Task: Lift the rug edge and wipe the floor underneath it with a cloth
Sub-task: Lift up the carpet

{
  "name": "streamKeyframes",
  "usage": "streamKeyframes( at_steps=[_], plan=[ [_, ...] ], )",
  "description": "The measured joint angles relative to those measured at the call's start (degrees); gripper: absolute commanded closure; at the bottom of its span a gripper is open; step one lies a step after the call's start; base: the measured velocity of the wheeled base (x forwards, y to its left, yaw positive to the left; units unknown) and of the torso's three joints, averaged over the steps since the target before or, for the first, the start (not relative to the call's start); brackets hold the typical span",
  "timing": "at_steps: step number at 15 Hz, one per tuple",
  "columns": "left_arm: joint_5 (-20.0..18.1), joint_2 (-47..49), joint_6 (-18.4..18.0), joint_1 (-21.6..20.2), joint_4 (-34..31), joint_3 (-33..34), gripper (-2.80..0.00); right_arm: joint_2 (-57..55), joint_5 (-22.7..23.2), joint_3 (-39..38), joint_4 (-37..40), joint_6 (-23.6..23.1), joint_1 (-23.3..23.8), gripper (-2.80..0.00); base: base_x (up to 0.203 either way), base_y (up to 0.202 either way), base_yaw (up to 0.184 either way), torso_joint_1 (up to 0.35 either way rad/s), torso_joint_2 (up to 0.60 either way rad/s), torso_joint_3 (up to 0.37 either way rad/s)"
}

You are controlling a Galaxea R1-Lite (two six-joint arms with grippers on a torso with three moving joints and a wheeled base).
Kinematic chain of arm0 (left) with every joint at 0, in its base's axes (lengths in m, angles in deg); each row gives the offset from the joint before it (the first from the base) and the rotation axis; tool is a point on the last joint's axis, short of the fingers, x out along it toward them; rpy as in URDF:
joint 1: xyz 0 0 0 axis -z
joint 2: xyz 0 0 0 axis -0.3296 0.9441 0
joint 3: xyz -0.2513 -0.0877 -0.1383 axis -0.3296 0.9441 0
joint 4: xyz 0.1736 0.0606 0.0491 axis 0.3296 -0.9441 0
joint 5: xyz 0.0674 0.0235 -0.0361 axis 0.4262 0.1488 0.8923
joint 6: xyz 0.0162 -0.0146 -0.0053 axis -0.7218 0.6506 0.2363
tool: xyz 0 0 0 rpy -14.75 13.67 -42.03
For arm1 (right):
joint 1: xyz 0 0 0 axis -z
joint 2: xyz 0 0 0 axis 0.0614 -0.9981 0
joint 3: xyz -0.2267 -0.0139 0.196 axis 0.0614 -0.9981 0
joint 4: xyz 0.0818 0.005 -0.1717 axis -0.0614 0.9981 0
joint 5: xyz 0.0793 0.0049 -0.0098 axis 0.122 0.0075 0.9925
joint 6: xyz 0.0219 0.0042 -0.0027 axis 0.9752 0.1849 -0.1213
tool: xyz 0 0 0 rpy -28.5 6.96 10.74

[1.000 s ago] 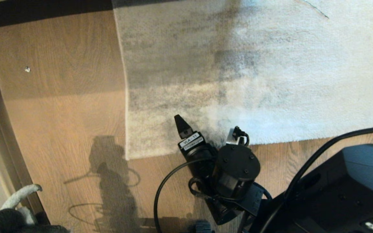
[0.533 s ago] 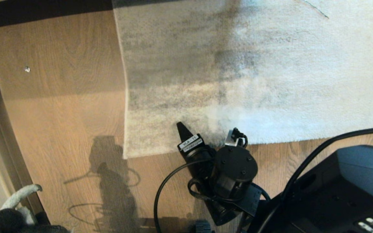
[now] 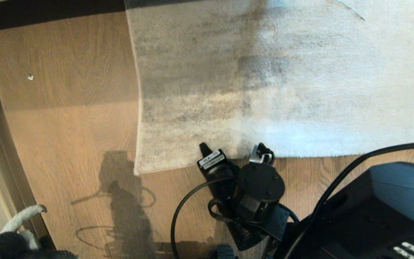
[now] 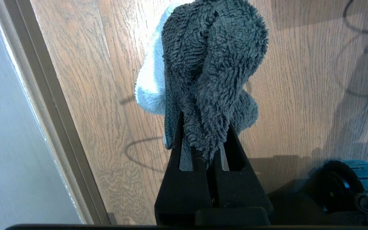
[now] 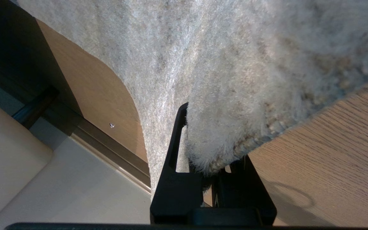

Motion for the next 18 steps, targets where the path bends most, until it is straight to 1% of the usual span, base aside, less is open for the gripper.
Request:
streamKeyframes(
  at_steps=[5,10,13,18],
  plan=[
    [0.0,0.0,0.0,0.0,0.0,0.0,0.0,0.8,-0.1,-1.4,-0.2,0.0,-0.1,0.0,0.0,0.0,0.0,0.0,0.0,0.0],
    [0.0,0.0,0.0,0.0,0.0,0.0,0.0,3.1,0.0,-5.0,-1.5,0.1,-0.1,0.0,0.0,0.0,0.0,0.0,0.0,0.0],
    [0.0,0.0,0.0,0.0,0.0,0.0,0.0,5.3,0.0,-7.4,-5.3,0.8,0.1,0.0,0.0,0.0,0.0,0.0,0.0,0.0],
    [0.0,0.0,0.0,0.0,0.0,0.0,0.0,10.1,0.0,-10.0,-5.6,2.5,0.3,0.0,0.0,0.0,0.0,0.0,0.0,0.0]
  ],
)
